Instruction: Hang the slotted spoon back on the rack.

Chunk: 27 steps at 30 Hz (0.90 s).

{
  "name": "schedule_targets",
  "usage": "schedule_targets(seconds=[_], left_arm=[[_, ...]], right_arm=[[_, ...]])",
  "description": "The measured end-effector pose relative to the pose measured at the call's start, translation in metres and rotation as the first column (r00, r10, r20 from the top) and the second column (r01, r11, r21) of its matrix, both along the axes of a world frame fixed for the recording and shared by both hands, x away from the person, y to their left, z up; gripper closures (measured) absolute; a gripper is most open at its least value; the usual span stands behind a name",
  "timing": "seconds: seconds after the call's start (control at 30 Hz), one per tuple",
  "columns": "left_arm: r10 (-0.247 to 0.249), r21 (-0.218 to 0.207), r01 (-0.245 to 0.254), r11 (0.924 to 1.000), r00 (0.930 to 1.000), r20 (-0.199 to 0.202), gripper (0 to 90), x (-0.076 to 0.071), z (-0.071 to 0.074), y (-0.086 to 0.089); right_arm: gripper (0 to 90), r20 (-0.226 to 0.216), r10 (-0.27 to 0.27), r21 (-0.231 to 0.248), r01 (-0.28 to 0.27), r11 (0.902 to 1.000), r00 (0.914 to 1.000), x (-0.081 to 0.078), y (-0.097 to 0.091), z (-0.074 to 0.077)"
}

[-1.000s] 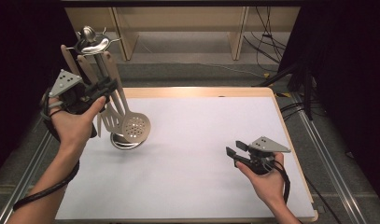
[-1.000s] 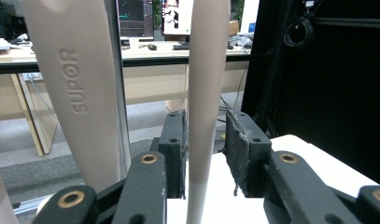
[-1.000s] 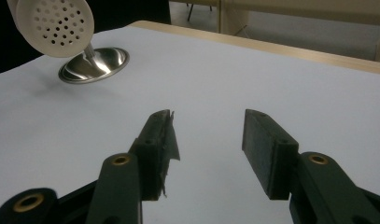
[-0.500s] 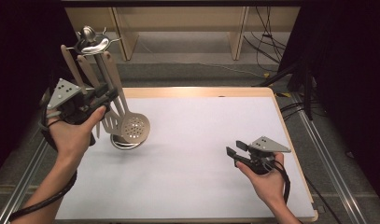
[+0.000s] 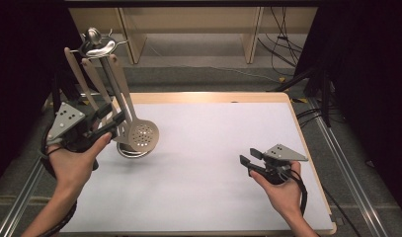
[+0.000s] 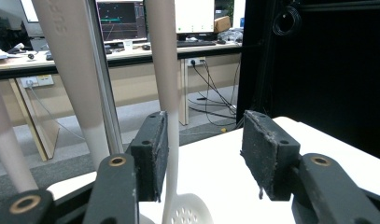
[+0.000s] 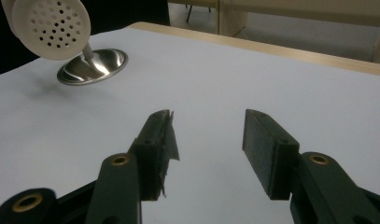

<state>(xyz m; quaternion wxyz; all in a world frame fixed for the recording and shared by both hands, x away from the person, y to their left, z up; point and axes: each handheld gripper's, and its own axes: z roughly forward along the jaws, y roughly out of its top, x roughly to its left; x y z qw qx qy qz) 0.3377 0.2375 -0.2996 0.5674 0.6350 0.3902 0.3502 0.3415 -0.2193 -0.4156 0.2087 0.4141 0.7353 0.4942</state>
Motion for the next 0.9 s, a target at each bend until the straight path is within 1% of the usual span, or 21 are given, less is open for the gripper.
schedule_targets(seconds=[0.03, 0.1, 0.13, 0.17, 0.2, 0.23, 0.27, 0.3, 0.4, 0.43, 0.53, 0.57, 0.6, 0.7, 0.73, 0.8, 0.9], left_arm=[[-0.001, 0.004, 0.001, 1.0, 1.0, -0.002, 49.5, -0.003, -0.003, 0.0], [-0.005, 0.013, 0.005, 0.9999, 1.0, -0.003, 49.1, -0.007, -0.007, 0.001], [-0.01, 0.008, 0.01, 0.9999, 1.0, 0.001, 48.8, -0.008, -0.009, 0.0], [-0.01, 0.011, 0.011, 0.9999, 0.9999, -0.004, 48.6, -0.01, -0.011, 0.001], [-0.012, 0.012, 0.012, 0.9999, 0.9999, -0.003, 48.5, -0.011, -0.013, 0.001], [-0.011, 0.015, 0.011, 0.9998, 0.9999, -0.006, 48.3, -0.014, -0.016, 0.001], [-0.013, 0.016, 0.013, 0.9998, 0.9999, -0.004, 48.1, -0.015, -0.018, 0.001], [-0.015, 0.018, 0.015, 0.9997, 0.9999, -0.001, 47.9, -0.017, -0.02, 0.001], [-0.02, 0.02, 0.02, 0.9996, 0.9998, 0.005, 47.6, -0.022, -0.029, 0.002], [-0.021, 0.021, 0.02, 0.9996, 0.9998, 0.007, 47.4, -0.023, -0.032, 0.003], [-0.018, 0.02, 0.018, 0.9996, 0.9998, -0.003, 46.9, -0.026, -0.04, 0.004], [-0.019, 0.023, 0.019, 0.9996, 0.9998, -0.01, 46.8, -0.027, -0.044, 0.004], [-0.02, 0.023, 0.021, 0.9995, 0.9996, -0.018, 46.6, -0.028, -0.048, 0.005], [-0.024, 0.018, 0.025, 0.9995, 0.9993, -0.028, 46.3, -0.03, -0.06, 0.006], [-0.024, 0.017, 0.025, 0.9996, 0.9992, -0.033, 46.3, -0.031, -0.064, 0.006], [-0.026, 0.021, 0.027, 0.9994, 0.9986, -0.046, 46.0, -0.032, -0.072, 0.007], [-0.024, 0.028, 0.026, 0.9993, 0.9971, -0.072, 45.4, -0.033, -0.084, 0.008]], right_arm=[[52.2, -0.003, -0.012, -0.015, 0.012, 0.9998, 0.9999, -0.001, -0.001, 0.001], [52.1, 0.002, -0.014, -0.016, 0.014, 0.9998, 0.9999, -0.001, -0.001, 0.001], [52.1, 0.001, -0.016, -0.015, 0.016, 0.9998, 0.9999, -0.001, -0.002, 0.002], [52.1, -0.003, -0.007, -0.011, 0.007, 0.9999, 1.0, -0.001, -0.001, 0.001], [52.1, 0.001, -0.012, -0.014, 0.012, 0.9998, 0.9999, -0.001, -0.002, 0.001], [52.1, -0.006, -0.014, -0.008, 0.014, 0.9999, 0.9999, -0.001, -0.001, 0.001], [52.0, -0.009, -0.014, -0.008, 0.014, 0.9999, 0.9999, -0.001, -0.001, 0.001], [52.0, 0.005, -0.009, -0.015, 0.009, 0.9999, 0.9999, 0.0, -0.002, 0.001], [52.0, -0.007, -0.01, -0.002, 0.01, 1.0, 0.9999, -0.001, -0.001, 0.002], [51.9, 0.002, -0.009, -0.008, 0.009, 0.9999, 1.0, -0.001, -0.002, 0.002], [51.8, 0.01, -0.011, -0.026, 0.011, 0.9996, 0.9999, 0.0, -0.004, 0.002], [51.8, 0.01, -0.01, -0.027, 0.01, 0.9996, 0.9999, 0.0, -0.004, 0.002], [51.8, 0.007, -0.008, -0.014, 0.008, 0.9999, 0.9999, 0.0, -0.003, 0.002], [51.7, 0.003, -0.005, -0.013, 0.005, 0.9999, 1.0, 0.0, -0.003, 0.002], [51.7, -0.007, -0.009, -0.002, 0.009, 1.0, 0.9999, -0.001, -0.002, 0.002], [51.6, -0.002, -0.008, -0.014, 0.008, 0.9999, 1.0, -0.001, -0.003, 0.003], [51.6, -0.005, -0.009, -0.016, 0.008, 0.9998, 0.9999, -0.001, -0.004, 0.003]])
